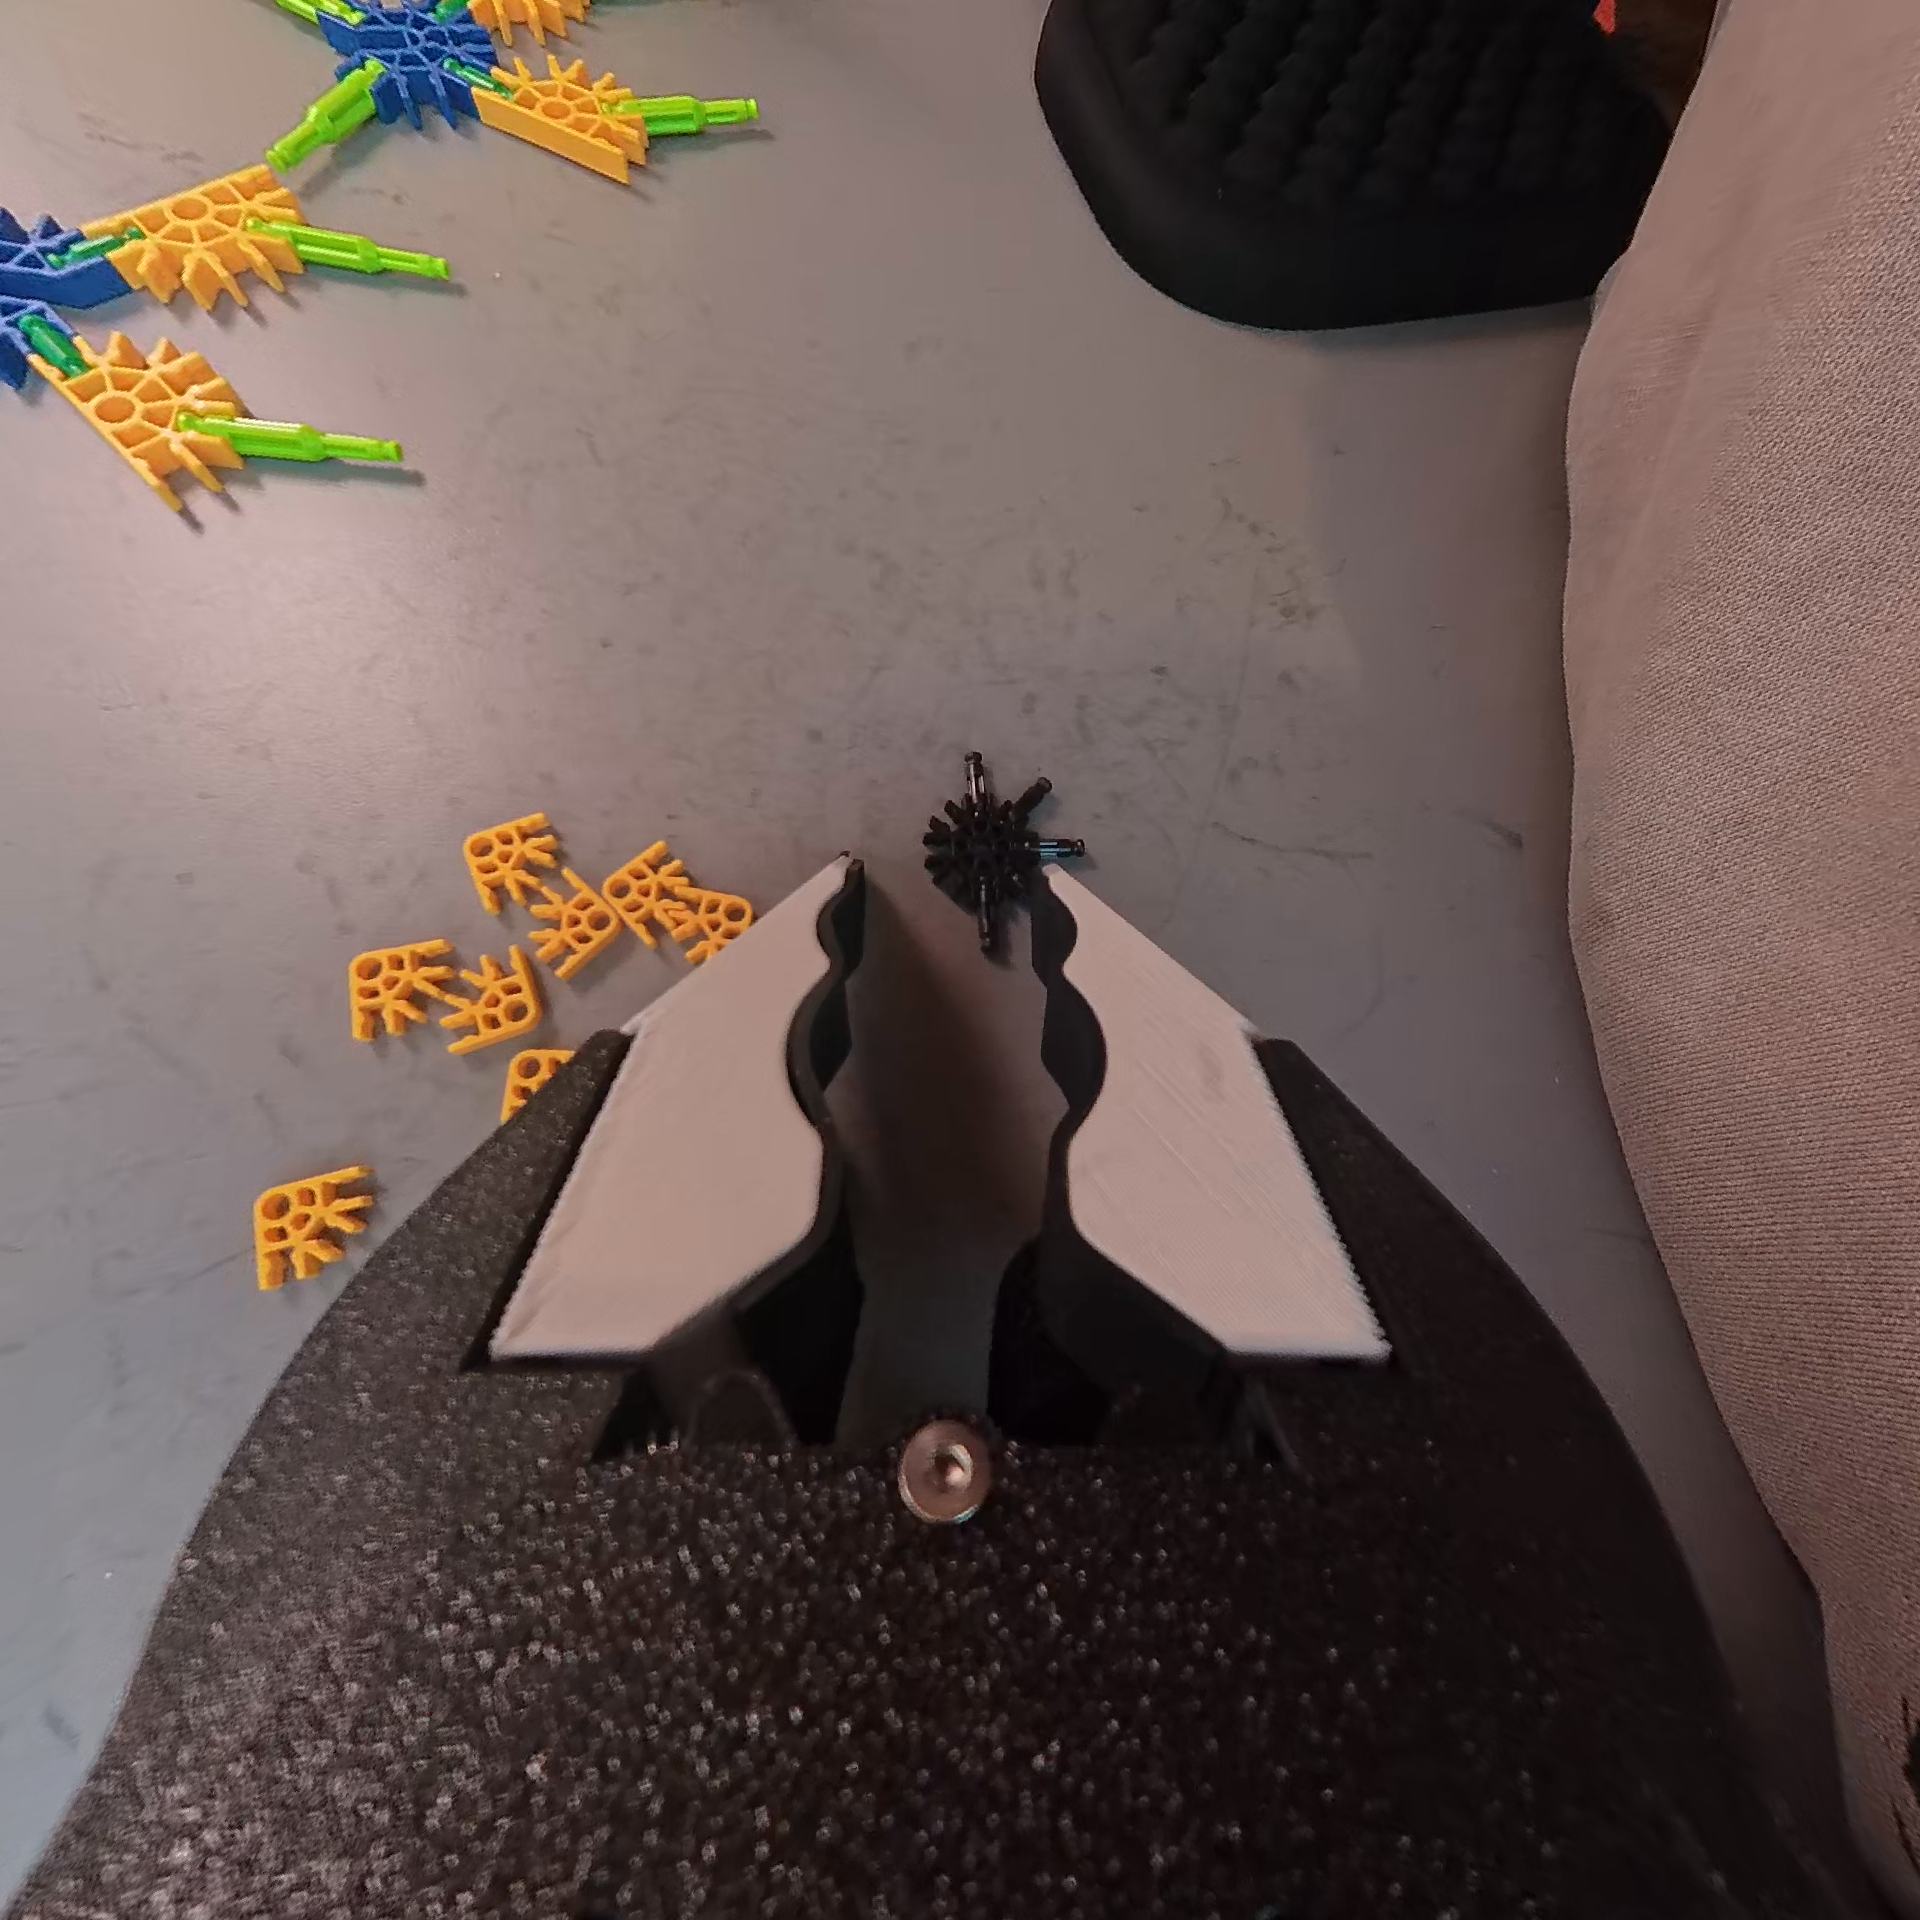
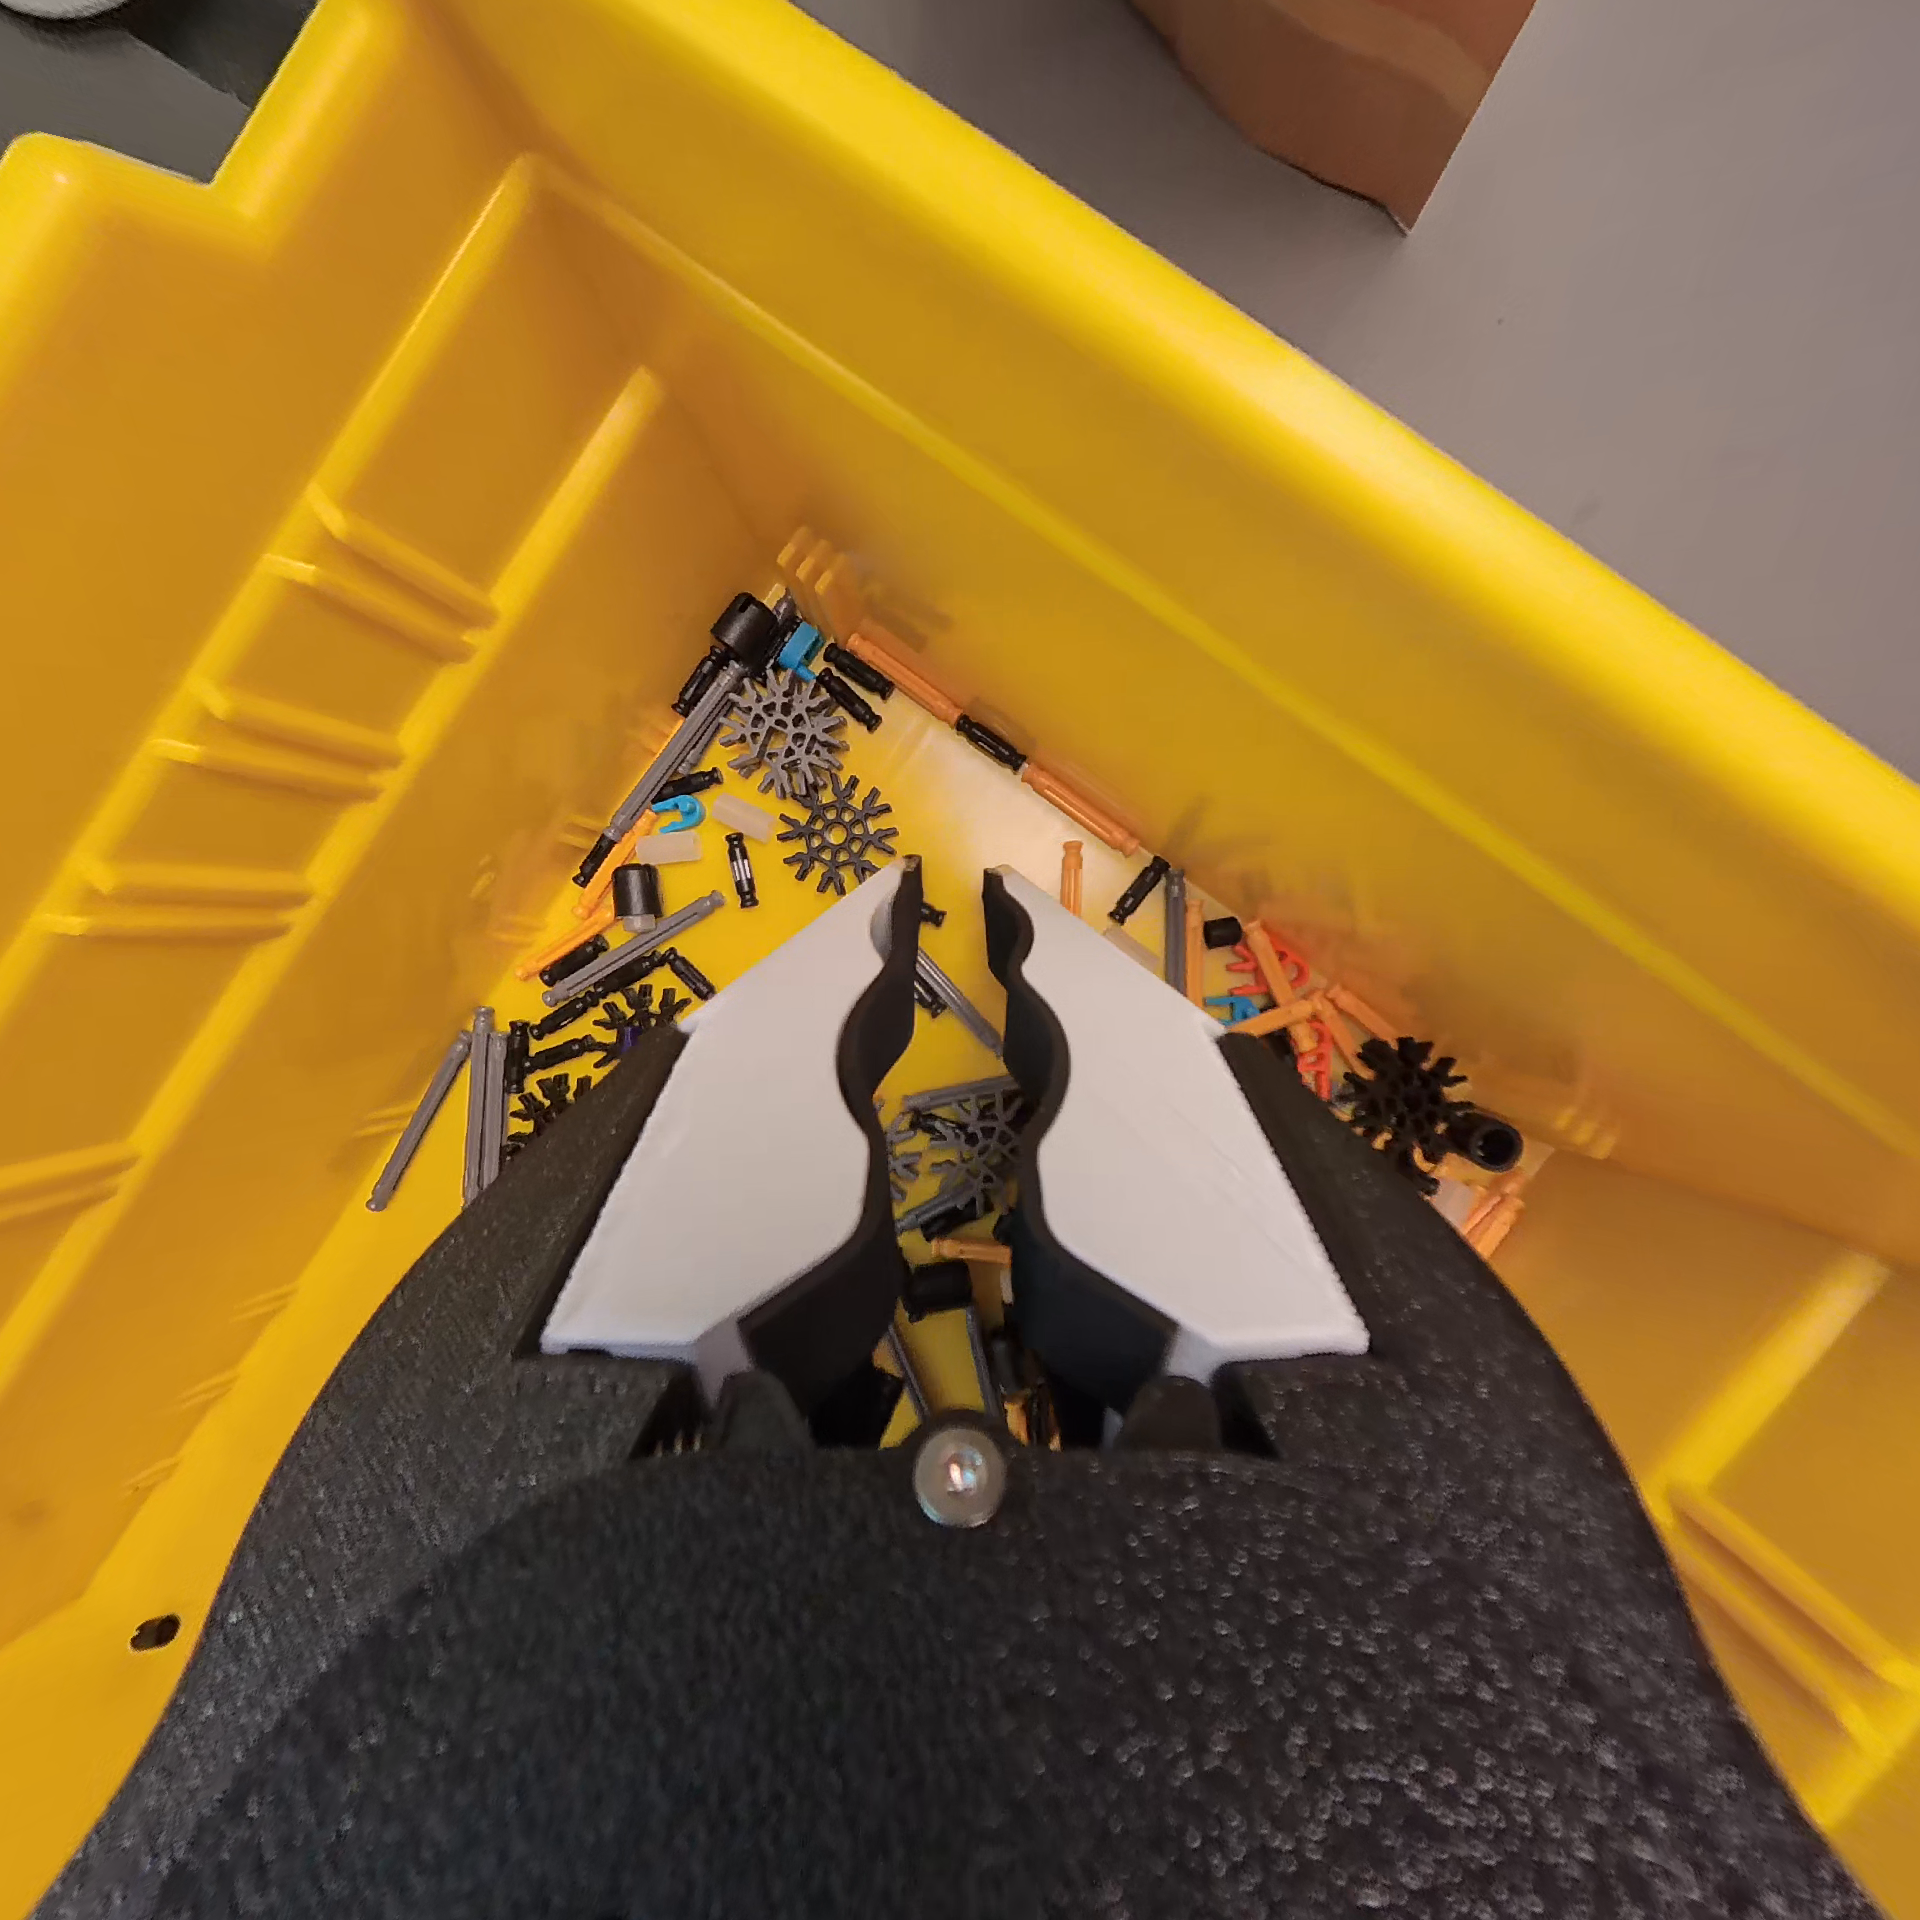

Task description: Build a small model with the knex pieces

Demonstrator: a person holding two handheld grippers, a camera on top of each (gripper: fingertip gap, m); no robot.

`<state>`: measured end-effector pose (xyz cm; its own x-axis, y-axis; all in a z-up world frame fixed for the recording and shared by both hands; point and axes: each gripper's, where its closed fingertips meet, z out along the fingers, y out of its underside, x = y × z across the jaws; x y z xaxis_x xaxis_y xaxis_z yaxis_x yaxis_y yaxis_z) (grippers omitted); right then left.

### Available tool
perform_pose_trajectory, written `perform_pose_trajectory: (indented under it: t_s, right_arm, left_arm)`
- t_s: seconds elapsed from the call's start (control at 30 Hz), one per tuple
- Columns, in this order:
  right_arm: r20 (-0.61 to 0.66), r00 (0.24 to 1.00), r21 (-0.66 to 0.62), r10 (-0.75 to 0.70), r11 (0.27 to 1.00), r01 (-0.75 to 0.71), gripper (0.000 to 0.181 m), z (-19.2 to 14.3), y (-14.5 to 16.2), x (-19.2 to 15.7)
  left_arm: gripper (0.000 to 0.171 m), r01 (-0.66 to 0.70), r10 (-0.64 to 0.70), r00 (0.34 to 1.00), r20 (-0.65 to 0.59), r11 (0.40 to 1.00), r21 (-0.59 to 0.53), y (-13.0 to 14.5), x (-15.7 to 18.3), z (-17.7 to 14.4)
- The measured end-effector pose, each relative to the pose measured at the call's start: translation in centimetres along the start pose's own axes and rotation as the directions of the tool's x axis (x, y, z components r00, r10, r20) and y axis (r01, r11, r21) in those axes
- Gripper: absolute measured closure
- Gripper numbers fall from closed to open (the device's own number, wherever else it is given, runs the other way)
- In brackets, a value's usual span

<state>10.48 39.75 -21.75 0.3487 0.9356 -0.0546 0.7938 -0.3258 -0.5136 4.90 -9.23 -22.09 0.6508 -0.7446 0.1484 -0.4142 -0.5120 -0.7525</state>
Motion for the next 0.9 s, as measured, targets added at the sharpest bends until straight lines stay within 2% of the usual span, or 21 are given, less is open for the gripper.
perform_pose_trajectory:
  t_s: [0.37, 0.63, 0.9]
  right_arm:
    - [0.127, 0.992, -0.033, 0.017, 0.999, -0.013, 0.173, -0.5, 0.7, -1.1]
    - [0.105, 0.994, -0.043, 0.001, 0.999, 0.003, 0.176, -0.5, 0.9, -1.0]
    - [0.143, 0.969, -0.049, 0.202, 0.979, -0.197, 0.179, -0.7, 0.9, -0.2]
  left_arm:
    - [0.14, 0.006, -0.006, 1.0, -0.004, 1.0, 0.001, 0.0, 0.0, 0.0]
    - [0.14, 0.006, -0.006, 1.0, -0.004, 1.0, 0.002, 0.0, 0.0, 0.0]
    - [0.14, 0.006, -0.006, 1.0, -0.007, 1.0, 0.002, 0.0, 0.0, 0.0]
